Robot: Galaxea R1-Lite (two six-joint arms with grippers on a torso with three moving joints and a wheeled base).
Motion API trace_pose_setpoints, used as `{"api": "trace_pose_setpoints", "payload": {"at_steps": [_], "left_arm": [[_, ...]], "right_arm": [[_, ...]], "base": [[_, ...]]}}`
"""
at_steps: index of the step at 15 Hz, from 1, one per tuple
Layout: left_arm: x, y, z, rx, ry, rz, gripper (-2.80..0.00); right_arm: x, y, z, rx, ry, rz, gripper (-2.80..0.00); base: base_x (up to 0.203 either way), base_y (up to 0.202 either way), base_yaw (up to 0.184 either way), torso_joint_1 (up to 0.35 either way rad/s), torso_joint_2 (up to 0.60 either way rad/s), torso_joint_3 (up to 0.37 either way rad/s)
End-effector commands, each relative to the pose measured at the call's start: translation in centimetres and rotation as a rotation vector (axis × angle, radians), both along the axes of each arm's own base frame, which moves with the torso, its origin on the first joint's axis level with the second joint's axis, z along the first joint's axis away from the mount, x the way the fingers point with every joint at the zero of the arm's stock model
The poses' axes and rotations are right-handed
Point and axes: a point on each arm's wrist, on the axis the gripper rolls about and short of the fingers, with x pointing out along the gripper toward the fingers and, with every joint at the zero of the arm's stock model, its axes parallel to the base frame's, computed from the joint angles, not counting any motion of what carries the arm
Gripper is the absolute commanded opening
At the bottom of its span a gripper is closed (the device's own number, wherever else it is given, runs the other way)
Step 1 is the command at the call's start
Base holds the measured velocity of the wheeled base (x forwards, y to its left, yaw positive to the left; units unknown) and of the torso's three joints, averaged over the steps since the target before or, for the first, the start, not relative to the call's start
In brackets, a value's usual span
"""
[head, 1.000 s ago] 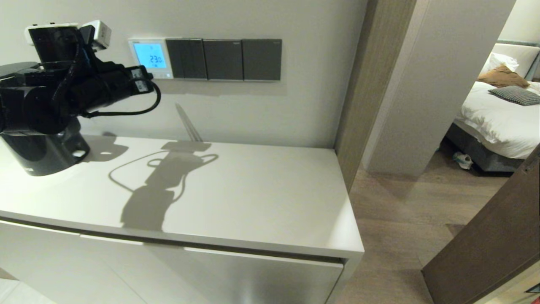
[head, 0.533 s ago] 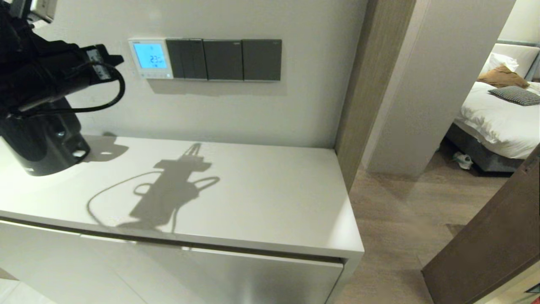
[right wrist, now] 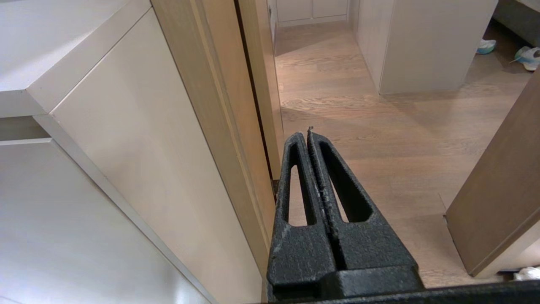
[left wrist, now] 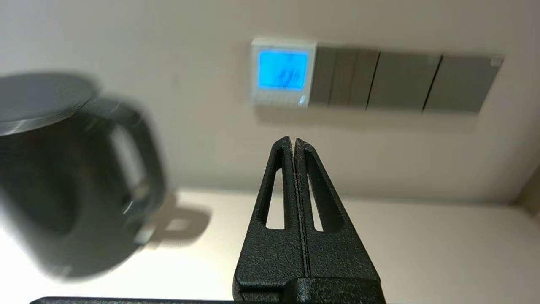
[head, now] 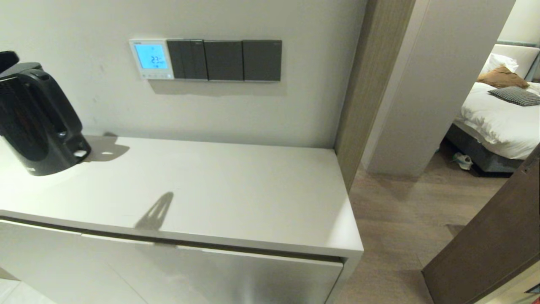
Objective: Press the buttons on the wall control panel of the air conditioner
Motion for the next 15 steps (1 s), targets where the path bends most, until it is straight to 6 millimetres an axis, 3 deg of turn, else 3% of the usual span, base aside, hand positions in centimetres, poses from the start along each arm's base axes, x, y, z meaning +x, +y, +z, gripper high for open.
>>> {"api": "trace_pose_setpoints", "payload": {"at_steps": [1,4,7,11,15], "left_arm": [[-5.9,0.2,-2.2,0.015,-0.057,0.032,-2.8],[-9.2,0.1,-6.4,0.023,-0.001,0.057,-2.8],[-11.2,0.1,-10.9,0.022,0.085,0.071,-2.8],[-11.5,0.1,-15.1,0.019,0.185,0.087,-2.8],[-11.5,0.1,-17.2,0.018,0.239,0.088,-2.8]], "right_arm": [[0.0,0.0,0.0,0.0,0.003,0.001,-2.8],[0.0,0.0,0.0,0.0,0.003,0.001,-2.8],[0.0,0.0,0.0,0.0,0.003,0.001,-2.8],[0.0,0.0,0.0,0.0,0.003,0.001,-2.8],[0.0,0.0,0.0,0.0,0.003,0.001,-2.8]], "base": [[0.0,0.0,0.0,0.0,0.0,0.0],[0.0,0.0,0.0,0.0,0.0,0.0],[0.0,0.0,0.0,0.0,0.0,0.0],[0.0,0.0,0.0,0.0,0.0,0.0],[0.0,0.0,0.0,0.0,0.0,0.0]]}}
